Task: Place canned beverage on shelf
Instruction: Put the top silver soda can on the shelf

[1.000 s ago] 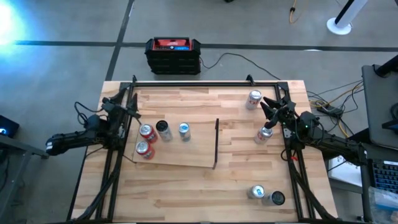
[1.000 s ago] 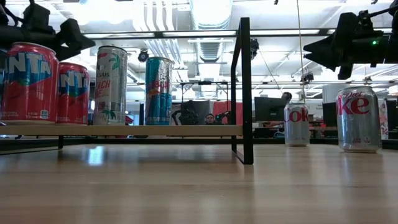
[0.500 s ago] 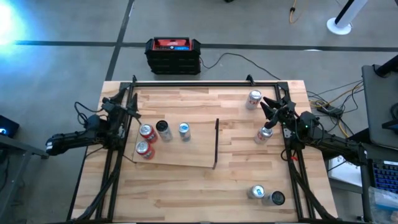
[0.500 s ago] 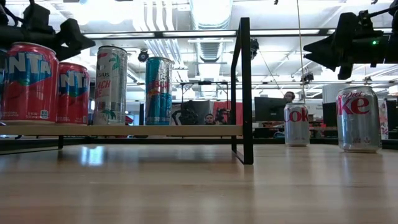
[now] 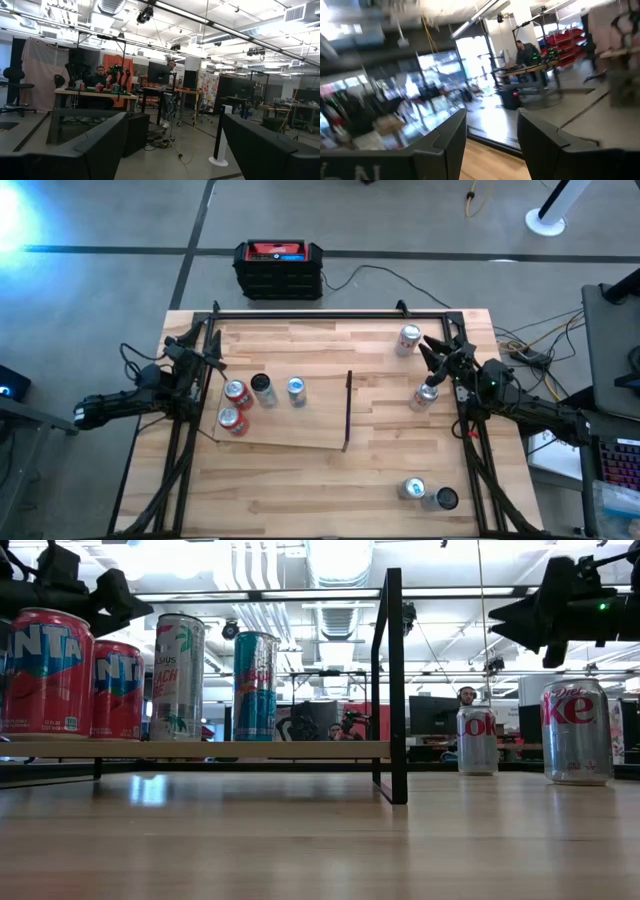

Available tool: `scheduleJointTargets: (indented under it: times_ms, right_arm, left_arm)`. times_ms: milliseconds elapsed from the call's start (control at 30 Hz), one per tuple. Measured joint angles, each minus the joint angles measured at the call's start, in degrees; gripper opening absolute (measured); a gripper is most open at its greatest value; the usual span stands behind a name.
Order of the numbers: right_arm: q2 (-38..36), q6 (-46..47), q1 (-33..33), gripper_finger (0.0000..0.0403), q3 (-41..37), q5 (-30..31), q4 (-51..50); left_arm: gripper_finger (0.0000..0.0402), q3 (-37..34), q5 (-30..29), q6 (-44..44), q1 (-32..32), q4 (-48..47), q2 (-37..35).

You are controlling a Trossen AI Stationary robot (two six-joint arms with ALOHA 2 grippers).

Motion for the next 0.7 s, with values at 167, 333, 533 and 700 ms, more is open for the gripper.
scheduleJointTargets:
  times_ms: [167, 333, 533, 700]
  right_arm:
    - [0.0, 15.6, 0.0, 0.0157, 0.0, -0.1, 3.3]
    - [0.0, 22.1, 0.0, 0.0157, 0.0, 0.6, 3.1]
    - [0.0, 30.3, 0.0, 0.0157, 0.0, 1.0, 3.2]
    - [0.0, 33.1, 0.0, 0.0157, 0.0, -1.6, 3.4]
  left_arm:
    - [0.0311, 0.3, 0.0, 0.0, 0.0, 0.0, 0.0]
    - [0.0311, 0.3, 0.0, 0.0, 0.0, 0.0, 0.0]
    - [0.0311, 0.4, 0.0, 0.0, 0.0, 0.0, 0.2]
    - [0.0311, 0.4, 0.0, 0.0, 0.0, 0.0, 0.2]
